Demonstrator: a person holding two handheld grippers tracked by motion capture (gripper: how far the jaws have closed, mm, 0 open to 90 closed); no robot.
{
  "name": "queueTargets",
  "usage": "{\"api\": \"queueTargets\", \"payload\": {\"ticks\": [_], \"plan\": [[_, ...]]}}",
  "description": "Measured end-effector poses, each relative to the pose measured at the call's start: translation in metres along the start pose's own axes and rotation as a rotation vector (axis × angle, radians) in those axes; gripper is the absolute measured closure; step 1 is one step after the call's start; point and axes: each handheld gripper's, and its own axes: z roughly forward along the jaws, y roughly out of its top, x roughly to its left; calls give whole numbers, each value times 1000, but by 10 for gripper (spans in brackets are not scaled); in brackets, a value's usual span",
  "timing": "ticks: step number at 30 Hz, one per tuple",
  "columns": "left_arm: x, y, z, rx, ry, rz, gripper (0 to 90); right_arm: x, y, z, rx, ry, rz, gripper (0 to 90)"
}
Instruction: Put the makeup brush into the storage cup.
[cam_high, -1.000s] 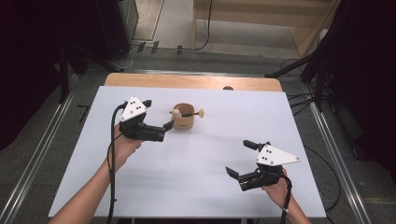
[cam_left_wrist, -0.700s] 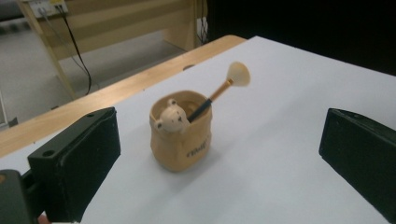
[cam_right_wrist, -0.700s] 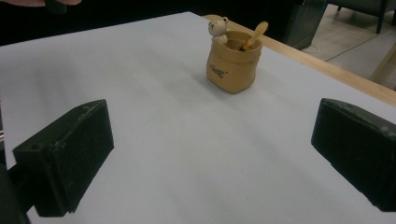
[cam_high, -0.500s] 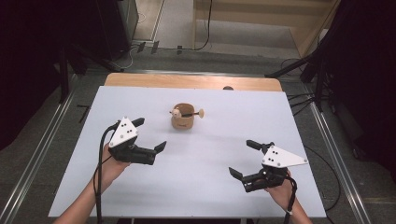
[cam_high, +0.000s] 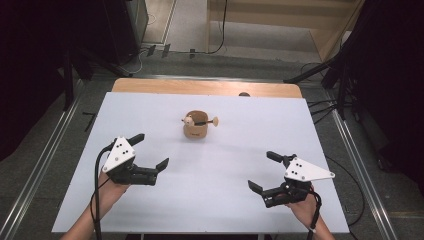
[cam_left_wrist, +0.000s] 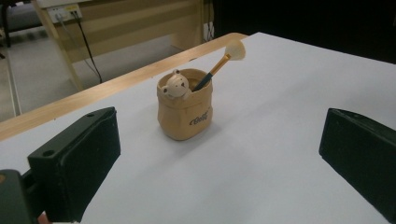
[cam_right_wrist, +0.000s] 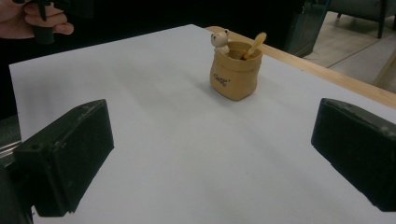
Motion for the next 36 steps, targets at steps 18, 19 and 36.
{"api": "queueTargets", "payload": {"ticks": [18,19,36], "plan": [[4,-26,-28,-39,68,-2,0,-5,-11,-17,-20,-28,28,0],[4,-26,-28,-39,68,-2,0,-5,-11,-17,-18,-30,31,0],[11,-51,-58,-74,112,-36,0,-6,-23,-29,-8,-94,36,0]]}}
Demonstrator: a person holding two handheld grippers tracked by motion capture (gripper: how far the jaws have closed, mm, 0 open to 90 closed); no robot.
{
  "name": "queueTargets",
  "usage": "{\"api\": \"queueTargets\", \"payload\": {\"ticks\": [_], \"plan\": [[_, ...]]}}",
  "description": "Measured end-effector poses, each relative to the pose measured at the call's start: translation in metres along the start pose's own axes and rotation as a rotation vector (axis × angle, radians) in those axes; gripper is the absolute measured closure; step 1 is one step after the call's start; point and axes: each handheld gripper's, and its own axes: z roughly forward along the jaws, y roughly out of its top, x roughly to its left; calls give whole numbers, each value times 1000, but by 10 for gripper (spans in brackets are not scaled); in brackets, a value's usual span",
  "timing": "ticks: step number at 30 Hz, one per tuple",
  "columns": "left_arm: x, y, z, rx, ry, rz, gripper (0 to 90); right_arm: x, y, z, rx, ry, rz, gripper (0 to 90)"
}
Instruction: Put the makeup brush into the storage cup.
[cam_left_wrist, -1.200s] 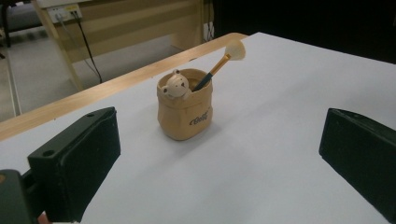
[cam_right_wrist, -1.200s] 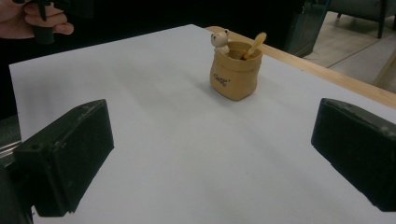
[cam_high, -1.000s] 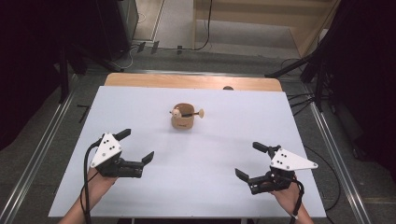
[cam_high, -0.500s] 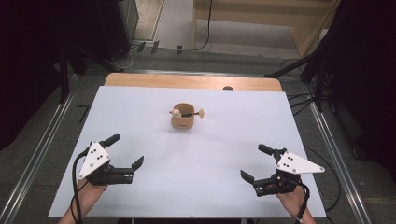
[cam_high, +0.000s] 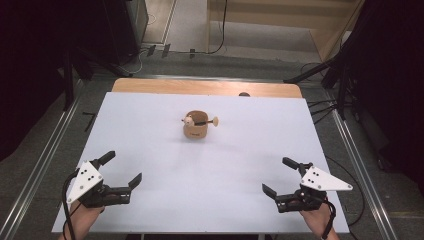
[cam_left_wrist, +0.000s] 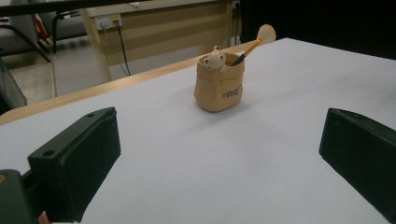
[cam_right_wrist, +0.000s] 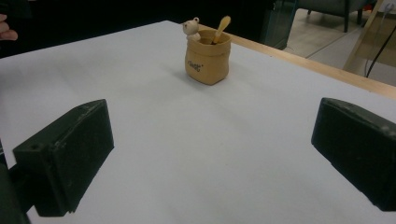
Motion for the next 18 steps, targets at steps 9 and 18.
{"api": "queueTargets", "payload": {"ticks": [9,18], "plan": [[0,-9,-7,10,1,-16,0,0,-9,-12,-11,-73,12,0],[0,-15,-15,9,16,-30,0,1,-17,-20,1,-128,10,0]]}}
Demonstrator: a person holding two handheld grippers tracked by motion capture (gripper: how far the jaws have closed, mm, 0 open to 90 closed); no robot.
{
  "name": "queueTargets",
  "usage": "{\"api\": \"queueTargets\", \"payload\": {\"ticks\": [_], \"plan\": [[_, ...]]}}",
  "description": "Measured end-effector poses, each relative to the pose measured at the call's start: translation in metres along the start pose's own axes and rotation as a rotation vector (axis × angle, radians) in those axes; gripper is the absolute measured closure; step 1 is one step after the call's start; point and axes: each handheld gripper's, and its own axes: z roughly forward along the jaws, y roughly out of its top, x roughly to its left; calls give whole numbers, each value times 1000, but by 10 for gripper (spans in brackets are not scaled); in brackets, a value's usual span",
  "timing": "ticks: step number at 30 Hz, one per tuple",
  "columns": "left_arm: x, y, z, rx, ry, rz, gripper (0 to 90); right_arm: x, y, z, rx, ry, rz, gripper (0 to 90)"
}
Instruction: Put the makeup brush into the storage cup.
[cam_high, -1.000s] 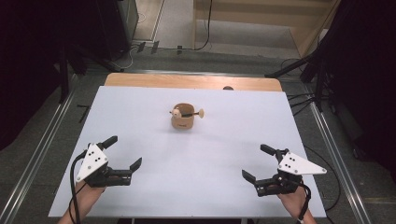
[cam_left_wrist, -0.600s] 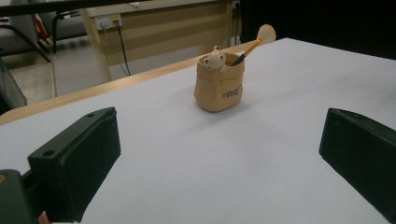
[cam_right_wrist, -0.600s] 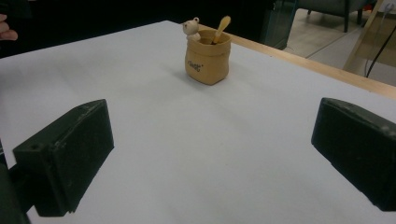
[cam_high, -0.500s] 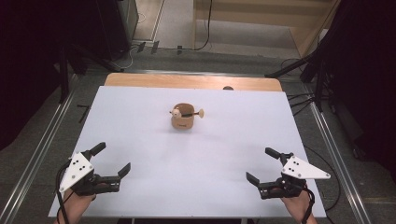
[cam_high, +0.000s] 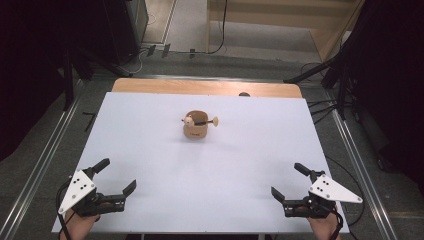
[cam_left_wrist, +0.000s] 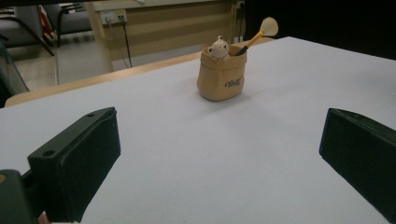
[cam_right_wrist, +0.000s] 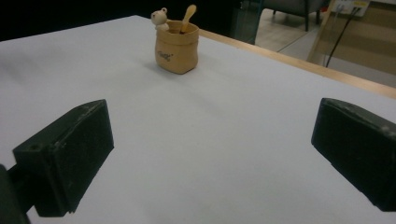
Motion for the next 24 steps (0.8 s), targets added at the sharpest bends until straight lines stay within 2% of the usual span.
{"api": "queueTargets", "payload": {"ticks": [7,10,14,19,24], "plan": [[-1,-2,-4,2,-3,21,0,-1,-3,-1,14,2,20,0],[0,-4,-6,6,-4,7,0,0,-4,-1,24,1,12,0],[1,-7,-8,14,-2,2,0,-1,-6,-2,36,2,25,0],[0,-8,-7,7,-16,13,0,0,-7,-1,48,5,25,0],[1,-7,-7,-7,-3,24,0,1,-7,-1,57,8,18,0]]}}
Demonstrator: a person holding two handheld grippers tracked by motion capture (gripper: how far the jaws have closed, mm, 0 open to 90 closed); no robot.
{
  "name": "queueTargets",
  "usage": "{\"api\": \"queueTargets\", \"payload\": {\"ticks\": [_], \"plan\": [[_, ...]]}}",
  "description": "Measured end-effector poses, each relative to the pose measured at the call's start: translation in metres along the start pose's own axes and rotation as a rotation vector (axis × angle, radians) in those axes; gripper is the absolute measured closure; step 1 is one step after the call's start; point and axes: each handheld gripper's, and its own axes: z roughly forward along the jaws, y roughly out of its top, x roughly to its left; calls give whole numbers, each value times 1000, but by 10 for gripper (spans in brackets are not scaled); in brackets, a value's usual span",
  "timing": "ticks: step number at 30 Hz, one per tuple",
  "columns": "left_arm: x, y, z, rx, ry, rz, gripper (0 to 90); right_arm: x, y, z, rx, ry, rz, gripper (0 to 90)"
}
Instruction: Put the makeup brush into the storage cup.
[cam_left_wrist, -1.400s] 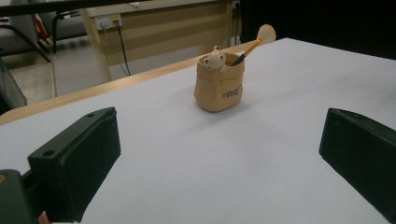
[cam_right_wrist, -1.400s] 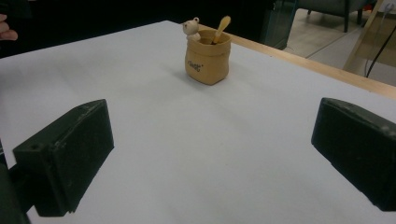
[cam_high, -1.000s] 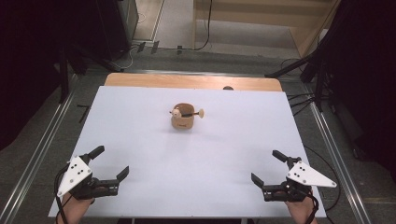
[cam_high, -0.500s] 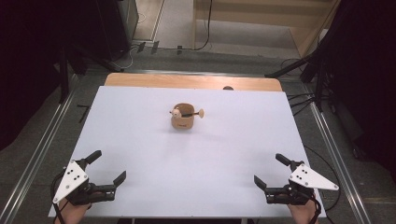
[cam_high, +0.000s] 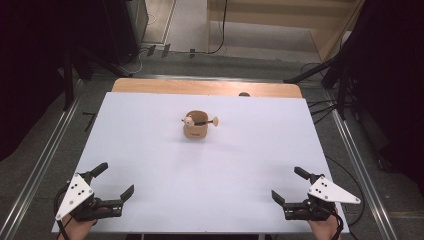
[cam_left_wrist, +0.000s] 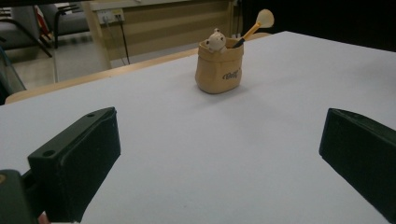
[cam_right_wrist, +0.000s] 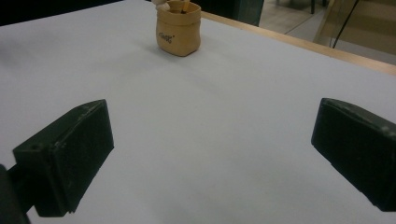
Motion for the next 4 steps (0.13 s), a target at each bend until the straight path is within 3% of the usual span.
{"api": "queueTargets", "payload": {"ticks": [4], "plan": [[1,1,1,0,14,0,0,0,0,-1,8,-12,-1,0]]}}
